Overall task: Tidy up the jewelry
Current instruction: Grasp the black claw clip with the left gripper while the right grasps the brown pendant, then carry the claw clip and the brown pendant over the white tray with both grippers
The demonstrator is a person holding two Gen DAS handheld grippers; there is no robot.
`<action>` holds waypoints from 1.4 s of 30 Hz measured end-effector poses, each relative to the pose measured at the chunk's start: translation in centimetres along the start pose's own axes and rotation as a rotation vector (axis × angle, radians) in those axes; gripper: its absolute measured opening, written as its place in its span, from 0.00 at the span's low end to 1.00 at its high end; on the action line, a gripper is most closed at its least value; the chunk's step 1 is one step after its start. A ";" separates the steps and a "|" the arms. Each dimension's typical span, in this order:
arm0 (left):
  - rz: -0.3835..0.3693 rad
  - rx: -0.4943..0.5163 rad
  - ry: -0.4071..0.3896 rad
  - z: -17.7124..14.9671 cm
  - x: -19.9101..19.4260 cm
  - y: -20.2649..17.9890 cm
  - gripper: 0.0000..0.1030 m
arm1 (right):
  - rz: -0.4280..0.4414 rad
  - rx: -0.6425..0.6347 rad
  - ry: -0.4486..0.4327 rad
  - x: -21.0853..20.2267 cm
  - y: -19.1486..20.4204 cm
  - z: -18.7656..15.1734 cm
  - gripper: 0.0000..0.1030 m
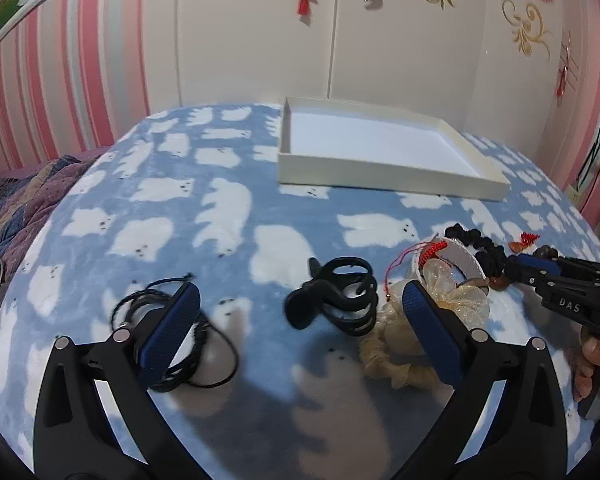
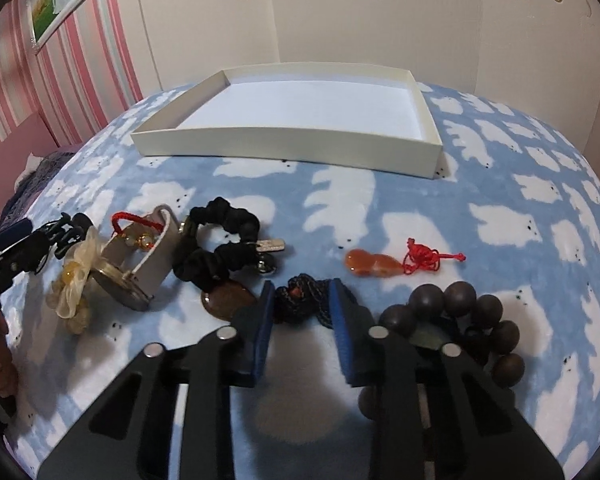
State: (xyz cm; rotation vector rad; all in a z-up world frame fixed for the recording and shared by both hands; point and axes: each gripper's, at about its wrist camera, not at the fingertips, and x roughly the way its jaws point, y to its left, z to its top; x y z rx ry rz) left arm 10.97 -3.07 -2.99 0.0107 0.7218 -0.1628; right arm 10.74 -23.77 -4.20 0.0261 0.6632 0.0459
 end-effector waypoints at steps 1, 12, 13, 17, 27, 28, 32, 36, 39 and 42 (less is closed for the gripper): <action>0.002 0.003 0.018 0.0 0.5 -0.2 0.97 | 0.003 0.002 -0.001 0.0 0.0 0.0 0.24; -0.063 0.018 0.115 0.5 3.4 -1.3 0.49 | 0.072 0.044 -0.080 -2.2 -0.7 -0.1 0.16; -0.067 0.016 0.102 0.6 3.1 -1.3 0.49 | 0.076 0.047 -0.096 -2.7 -0.6 0.0 0.16; -0.060 0.013 0.033 1.8 0.9 -1.1 0.49 | 0.083 0.052 -0.167 -5.0 -0.5 0.5 0.16; 0.018 0.048 -0.093 5.4 -2.2 -1.3 0.49 | 0.055 0.029 -0.330 -8.8 0.5 3.7 0.16; 0.020 0.047 -0.092 5.5 -2.3 -0.8 0.49 | 0.056 0.031 -0.338 -9.0 0.5 3.9 0.16; 0.033 0.041 -0.110 6.5 -2.4 -1.2 0.49 | 0.041 0.007 -0.372 -9.9 1.2 5.0 0.16; 0.037 0.042 -0.131 7.5 -2.0 -2.1 0.49 | 0.039 -0.008 -0.391 -10.2 1.5 5.7 0.16; 0.034 0.035 -0.144 8.0 -2.1 -2.3 0.49 | 0.039 -0.016 -0.390 -10.2 1.7 6.1 0.16; 0.038 0.050 -0.154 8.5 -2.2 -3.0 0.50 | 0.034 -0.020 -0.387 -10.1 1.4 6.6 0.16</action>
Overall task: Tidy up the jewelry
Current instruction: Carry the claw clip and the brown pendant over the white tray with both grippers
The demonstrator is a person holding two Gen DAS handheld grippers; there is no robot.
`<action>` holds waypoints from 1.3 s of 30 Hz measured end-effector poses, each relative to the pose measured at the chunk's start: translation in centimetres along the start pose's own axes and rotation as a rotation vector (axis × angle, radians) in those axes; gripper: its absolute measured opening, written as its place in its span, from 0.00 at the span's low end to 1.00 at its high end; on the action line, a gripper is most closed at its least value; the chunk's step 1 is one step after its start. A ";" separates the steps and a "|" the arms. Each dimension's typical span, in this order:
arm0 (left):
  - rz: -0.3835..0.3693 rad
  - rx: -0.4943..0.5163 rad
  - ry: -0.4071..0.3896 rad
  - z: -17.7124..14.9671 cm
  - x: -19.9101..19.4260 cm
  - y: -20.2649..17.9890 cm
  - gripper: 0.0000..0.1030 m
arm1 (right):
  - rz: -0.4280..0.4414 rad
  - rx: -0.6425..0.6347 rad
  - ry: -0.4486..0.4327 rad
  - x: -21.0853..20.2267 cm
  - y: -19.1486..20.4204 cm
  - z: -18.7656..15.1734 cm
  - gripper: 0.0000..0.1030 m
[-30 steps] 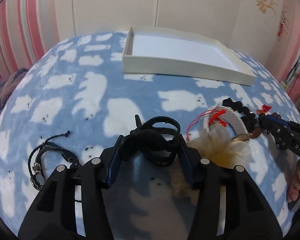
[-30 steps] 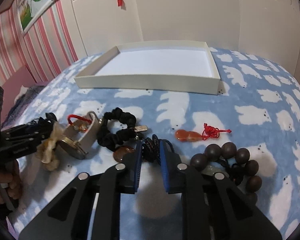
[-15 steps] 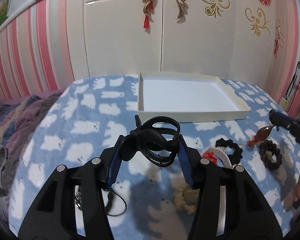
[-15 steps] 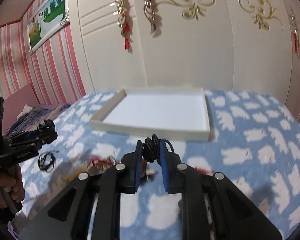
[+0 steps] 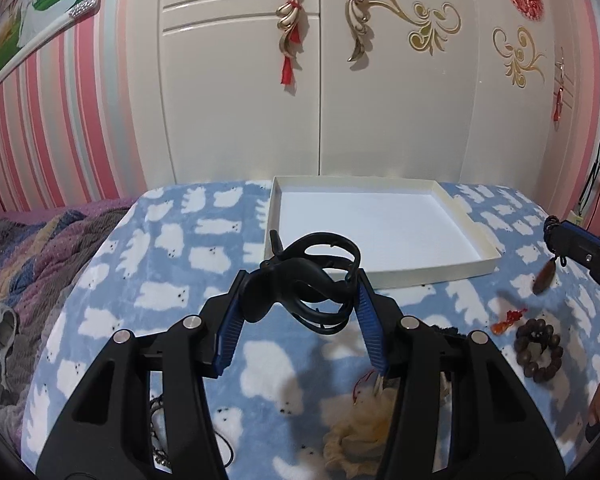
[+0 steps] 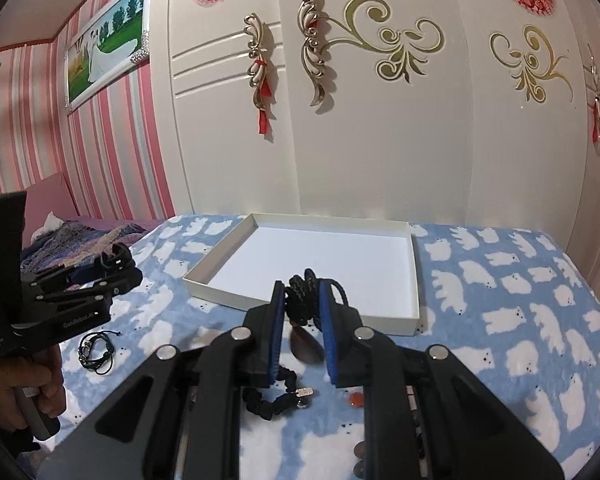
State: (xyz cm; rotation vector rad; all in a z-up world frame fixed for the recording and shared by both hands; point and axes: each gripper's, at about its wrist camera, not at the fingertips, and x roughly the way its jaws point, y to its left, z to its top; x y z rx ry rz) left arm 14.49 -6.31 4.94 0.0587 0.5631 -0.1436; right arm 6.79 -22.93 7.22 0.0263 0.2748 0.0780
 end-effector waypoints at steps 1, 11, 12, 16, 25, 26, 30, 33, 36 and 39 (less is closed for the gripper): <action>0.002 0.003 -0.002 0.2 0.1 -0.1 0.50 | -0.001 0.001 0.000 0.0 -0.1 0.0 0.16; -0.005 0.017 -0.010 1.9 1.6 -0.8 0.50 | -0.012 0.003 0.010 1.7 -1.0 1.8 0.16; -0.005 0.018 -0.008 2.1 1.8 -0.9 0.50 | -0.013 0.001 0.011 1.9 -0.9 2.0 0.16; -0.004 0.023 -0.012 2.7 2.6 -1.0 0.50 | -0.015 -0.003 0.015 2.7 -0.9 2.7 0.16; -0.004 0.013 -0.009 4.0 4.7 -0.6 0.50 | -0.024 -0.014 0.043 5.2 -1.0 3.6 0.16; -0.001 0.015 -0.007 4.1 5.0 -0.7 0.50 | -0.027 -0.016 0.047 5.6 -1.1 3.8 0.16; 0.007 0.021 0.006 5.0 6.8 -0.6 0.50 | -0.030 -0.020 0.070 7.6 -1.3 4.7 0.16; 0.012 0.025 0.029 5.3 8.6 -0.5 0.50 | -0.016 -0.006 0.096 9.6 -1.4 5.3 0.16; -0.001 0.012 0.066 5.6 10.7 -0.1 0.50 | -0.007 -0.006 0.128 11.7 -1.3 5.7 0.16; -0.016 0.006 0.115 5.4 12.9 -0.1 0.50 | -0.028 -0.021 0.180 13.9 -1.3 5.3 0.16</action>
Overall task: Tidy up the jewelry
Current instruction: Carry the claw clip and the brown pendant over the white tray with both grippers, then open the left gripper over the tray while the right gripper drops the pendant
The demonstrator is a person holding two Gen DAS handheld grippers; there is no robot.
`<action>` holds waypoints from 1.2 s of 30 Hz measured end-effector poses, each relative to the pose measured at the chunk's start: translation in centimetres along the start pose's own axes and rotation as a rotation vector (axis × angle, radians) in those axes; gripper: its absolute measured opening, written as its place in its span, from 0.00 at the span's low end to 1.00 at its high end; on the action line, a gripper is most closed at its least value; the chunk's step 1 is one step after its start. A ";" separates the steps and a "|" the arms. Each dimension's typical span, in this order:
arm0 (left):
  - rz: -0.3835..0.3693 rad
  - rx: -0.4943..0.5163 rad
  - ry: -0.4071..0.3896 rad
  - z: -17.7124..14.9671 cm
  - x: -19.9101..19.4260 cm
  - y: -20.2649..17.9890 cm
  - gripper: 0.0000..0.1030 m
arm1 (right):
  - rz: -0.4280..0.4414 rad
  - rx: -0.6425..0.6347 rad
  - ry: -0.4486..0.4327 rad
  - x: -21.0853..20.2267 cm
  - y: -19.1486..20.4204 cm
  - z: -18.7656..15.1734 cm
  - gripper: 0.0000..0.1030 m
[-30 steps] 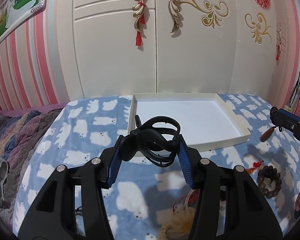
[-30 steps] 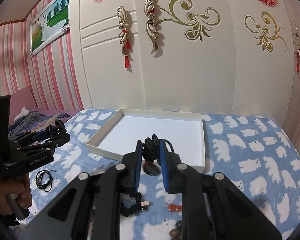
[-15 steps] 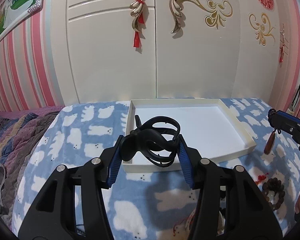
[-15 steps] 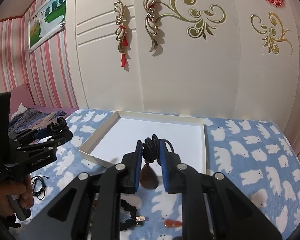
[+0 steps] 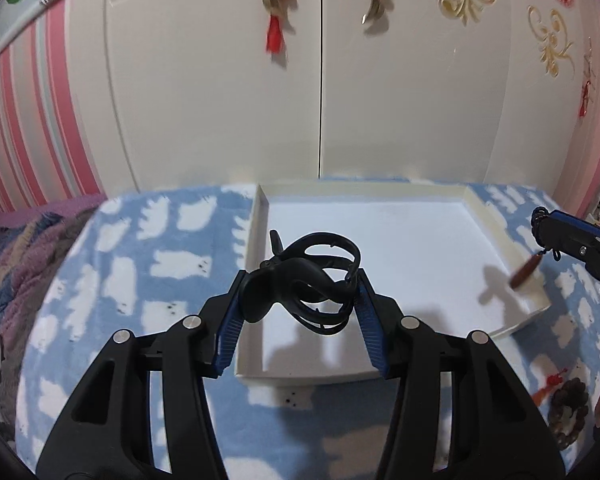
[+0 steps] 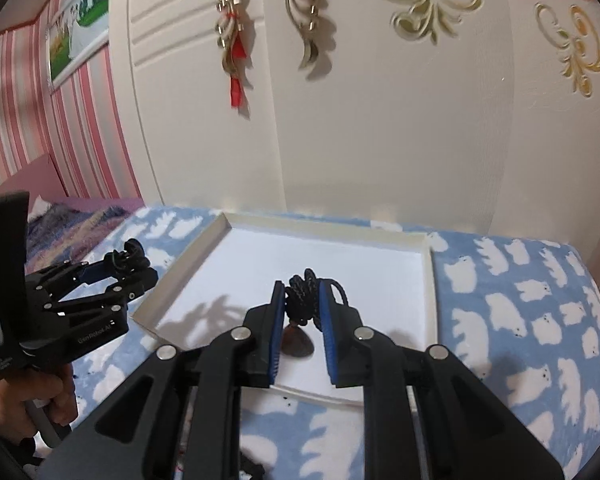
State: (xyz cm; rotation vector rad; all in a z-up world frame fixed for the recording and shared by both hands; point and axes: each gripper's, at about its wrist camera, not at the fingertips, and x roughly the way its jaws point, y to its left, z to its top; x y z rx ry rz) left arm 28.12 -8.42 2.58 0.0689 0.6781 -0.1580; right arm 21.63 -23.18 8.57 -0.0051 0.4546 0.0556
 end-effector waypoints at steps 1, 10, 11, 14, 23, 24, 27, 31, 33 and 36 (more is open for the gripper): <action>-0.001 0.003 0.015 -0.1 0.7 0.0 0.50 | -0.010 0.001 0.017 0.6 -0.2 -0.2 0.16; 0.046 0.034 0.192 -2.4 5.5 0.3 0.50 | -0.127 0.023 0.164 4.7 -2.8 -3.5 0.17; 0.060 0.048 0.191 -2.6 5.3 0.1 0.50 | -0.139 0.028 0.174 4.7 -3.2 -3.7 0.17; 0.067 0.051 0.191 -2.9 5.2 0.1 0.50 | -0.167 0.030 0.200 4.7 -4.1 -4.0 0.17; 0.120 0.024 0.207 -4.6 3.8 1.1 0.50 | -0.143 0.001 0.265 6.0 -4.1 -6.2 0.17; 0.114 0.004 0.209 -4.8 3.4 1.5 0.50 | -0.138 0.003 0.261 6.0 -4.0 -6.3 0.17; 0.123 -0.001 0.201 -5.5 2.6 1.7 0.50 | -0.129 -0.013 0.265 6.0 -3.4 -6.5 0.17; 0.126 -0.008 0.203 -5.8 2.2 1.7 0.50 | -0.132 -0.028 0.280 6.1 -3.2 -6.3 0.17; 0.122 -0.009 0.200 -5.6 2.1 1.5 0.50 | -0.133 -0.031 0.284 6.2 -3.2 -6.2 0.18; 0.119 -0.010 0.195 -5.9 1.7 1.9 0.50 | -0.136 -0.032 0.280 6.1 -3.2 -6.2 0.18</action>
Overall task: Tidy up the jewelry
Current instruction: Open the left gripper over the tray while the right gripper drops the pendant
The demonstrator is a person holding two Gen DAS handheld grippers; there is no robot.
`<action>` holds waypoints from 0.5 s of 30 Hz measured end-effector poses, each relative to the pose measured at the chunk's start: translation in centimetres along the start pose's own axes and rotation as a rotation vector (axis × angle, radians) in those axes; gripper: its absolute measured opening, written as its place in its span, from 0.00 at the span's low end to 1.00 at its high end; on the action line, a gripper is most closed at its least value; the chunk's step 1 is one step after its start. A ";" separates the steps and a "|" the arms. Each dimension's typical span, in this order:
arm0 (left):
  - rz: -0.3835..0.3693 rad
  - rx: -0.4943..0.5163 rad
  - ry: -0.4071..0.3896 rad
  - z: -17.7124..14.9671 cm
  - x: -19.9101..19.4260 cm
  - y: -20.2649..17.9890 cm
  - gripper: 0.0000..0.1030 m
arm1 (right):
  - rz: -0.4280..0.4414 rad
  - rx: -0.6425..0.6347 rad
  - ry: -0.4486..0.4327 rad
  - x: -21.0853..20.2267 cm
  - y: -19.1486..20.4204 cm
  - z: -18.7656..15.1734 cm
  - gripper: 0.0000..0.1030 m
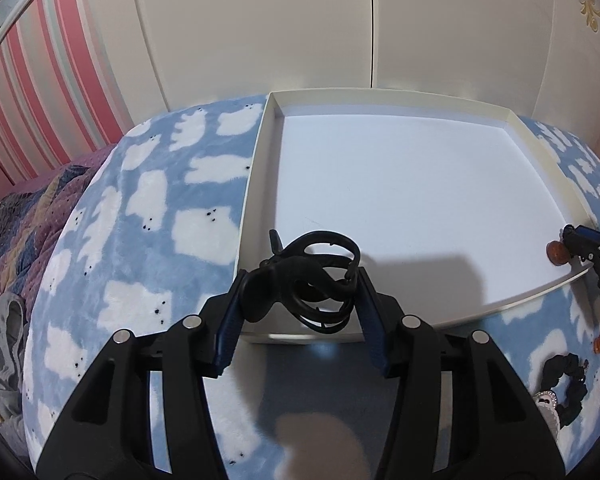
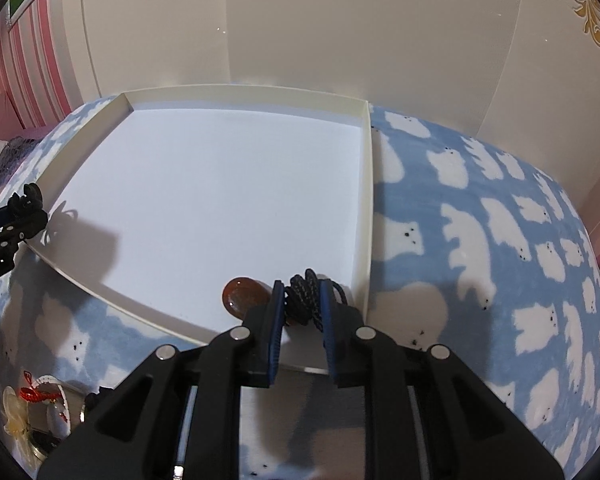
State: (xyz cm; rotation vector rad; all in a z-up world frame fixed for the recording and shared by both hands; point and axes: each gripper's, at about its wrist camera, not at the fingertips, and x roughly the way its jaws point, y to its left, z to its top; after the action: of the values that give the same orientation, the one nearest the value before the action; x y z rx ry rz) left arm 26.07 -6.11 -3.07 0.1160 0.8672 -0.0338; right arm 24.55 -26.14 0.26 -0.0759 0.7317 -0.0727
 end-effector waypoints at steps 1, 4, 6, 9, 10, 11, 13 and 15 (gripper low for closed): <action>0.000 0.001 -0.001 0.2 0.0 0.4 0.50 | 0.001 0.001 -0.001 0.0 0.0 0.0 0.19; -0.013 0.002 -0.015 0.1 0.3 0.5 0.50 | -0.002 0.002 -0.008 0.0 0.2 0.0 0.20; -0.015 0.005 -0.027 0.0 0.1 0.7 0.53 | -0.002 -0.002 -0.011 0.0 0.4 0.1 0.20; -0.037 0.009 -0.032 -0.1 -0.1 0.6 0.65 | -0.012 -0.009 -0.019 -0.1 0.8 0.2 0.30; -0.040 0.014 -0.032 0.2 -0.4 0.5 0.70 | -0.001 -0.008 -0.029 -0.3 1.0 0.3 0.40; -0.040 0.023 -0.035 0.3 -0.6 0.3 0.72 | 0.002 -0.008 -0.036 -0.5 1.1 0.4 0.52; -0.039 0.034 -0.048 0.4 -1.1 0.4 0.73 | 0.018 -0.006 -0.059 -1.1 1.3 0.7 0.56; -0.055 0.031 -0.054 0.8 -1.6 0.7 0.75 | 0.021 0.004 -0.078 -2.0 1.3 1.0 0.62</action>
State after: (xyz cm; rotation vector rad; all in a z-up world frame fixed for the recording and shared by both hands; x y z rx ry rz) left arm 25.71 -5.58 -1.23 0.1198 0.8156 -0.1015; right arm 23.78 -24.61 2.24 -0.0673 0.6539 -0.0508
